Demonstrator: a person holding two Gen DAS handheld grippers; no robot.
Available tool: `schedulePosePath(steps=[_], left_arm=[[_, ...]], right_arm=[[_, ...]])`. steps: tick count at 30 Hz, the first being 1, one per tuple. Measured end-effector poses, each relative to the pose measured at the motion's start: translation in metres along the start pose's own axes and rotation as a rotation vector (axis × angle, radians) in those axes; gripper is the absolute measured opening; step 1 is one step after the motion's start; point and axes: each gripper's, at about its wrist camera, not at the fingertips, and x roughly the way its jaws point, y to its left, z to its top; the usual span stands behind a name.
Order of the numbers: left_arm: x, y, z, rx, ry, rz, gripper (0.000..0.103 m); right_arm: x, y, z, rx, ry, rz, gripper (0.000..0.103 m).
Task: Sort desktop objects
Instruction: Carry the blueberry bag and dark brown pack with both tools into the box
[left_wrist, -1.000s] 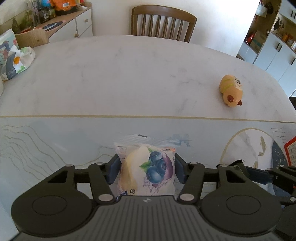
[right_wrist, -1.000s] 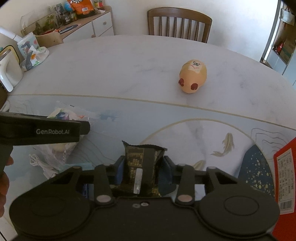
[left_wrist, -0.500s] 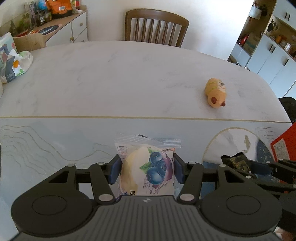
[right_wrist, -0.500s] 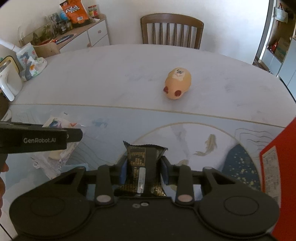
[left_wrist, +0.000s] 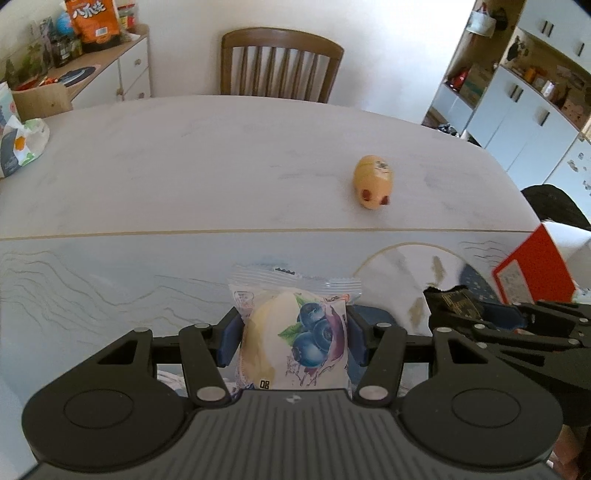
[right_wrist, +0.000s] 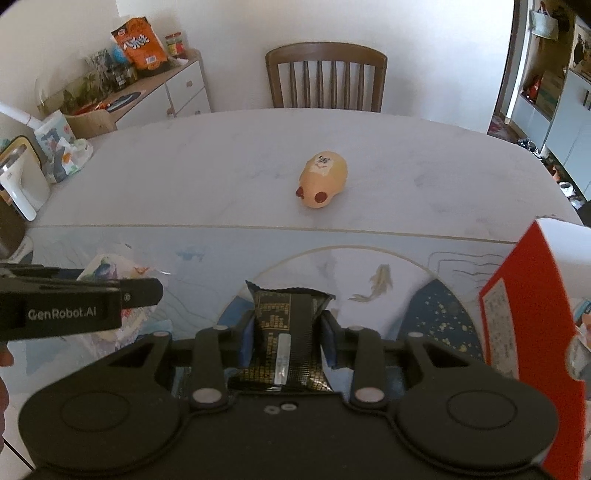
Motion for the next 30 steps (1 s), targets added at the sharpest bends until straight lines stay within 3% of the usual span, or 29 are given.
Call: schedulePosePath(steps=[17,30], left_arm=[[-0.035,-0.054,-0.007,0.066,-0.006,-0.085,0.056],[-0.050,-0.109,-0.009,0.144,-0.020,-0.147,0.056]], right_arm=[[-0.059,-0.042,-0.010,0.020,-0.055,-0.007,0.034],[-0.099,-0.100,-0.017,0.076,-0.114,-0.050,0.034]])
